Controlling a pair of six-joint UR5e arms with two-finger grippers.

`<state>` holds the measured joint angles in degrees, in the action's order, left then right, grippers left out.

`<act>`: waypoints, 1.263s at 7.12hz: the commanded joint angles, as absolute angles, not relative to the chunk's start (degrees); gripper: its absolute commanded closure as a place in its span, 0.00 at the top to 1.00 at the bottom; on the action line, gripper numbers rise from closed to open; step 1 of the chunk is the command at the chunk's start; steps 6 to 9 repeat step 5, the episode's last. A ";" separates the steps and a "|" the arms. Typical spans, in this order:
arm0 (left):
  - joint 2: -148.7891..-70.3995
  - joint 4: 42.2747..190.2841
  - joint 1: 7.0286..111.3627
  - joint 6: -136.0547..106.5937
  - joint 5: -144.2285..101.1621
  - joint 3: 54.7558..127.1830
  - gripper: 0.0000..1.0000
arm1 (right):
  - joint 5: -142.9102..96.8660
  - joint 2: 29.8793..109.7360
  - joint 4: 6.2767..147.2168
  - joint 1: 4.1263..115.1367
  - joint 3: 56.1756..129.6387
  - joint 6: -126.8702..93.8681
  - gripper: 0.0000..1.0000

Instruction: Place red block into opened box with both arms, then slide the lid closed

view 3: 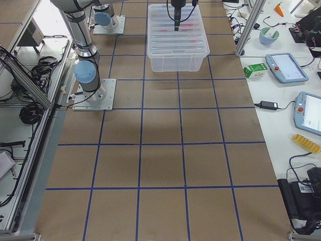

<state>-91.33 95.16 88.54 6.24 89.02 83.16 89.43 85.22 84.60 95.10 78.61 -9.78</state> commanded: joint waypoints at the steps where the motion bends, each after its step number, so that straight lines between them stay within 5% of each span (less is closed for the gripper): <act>1: -90.79 95.19 88.51 6.24 89.64 83.14 1.00 | 89.56 85.17 84.55 95.10 78.66 -9.76 1.00; 9: -91.05 95.19 88.59 6.24 90.35 83.06 1.00 | 89.65 85.08 84.64 95.10 78.66 -9.58 1.00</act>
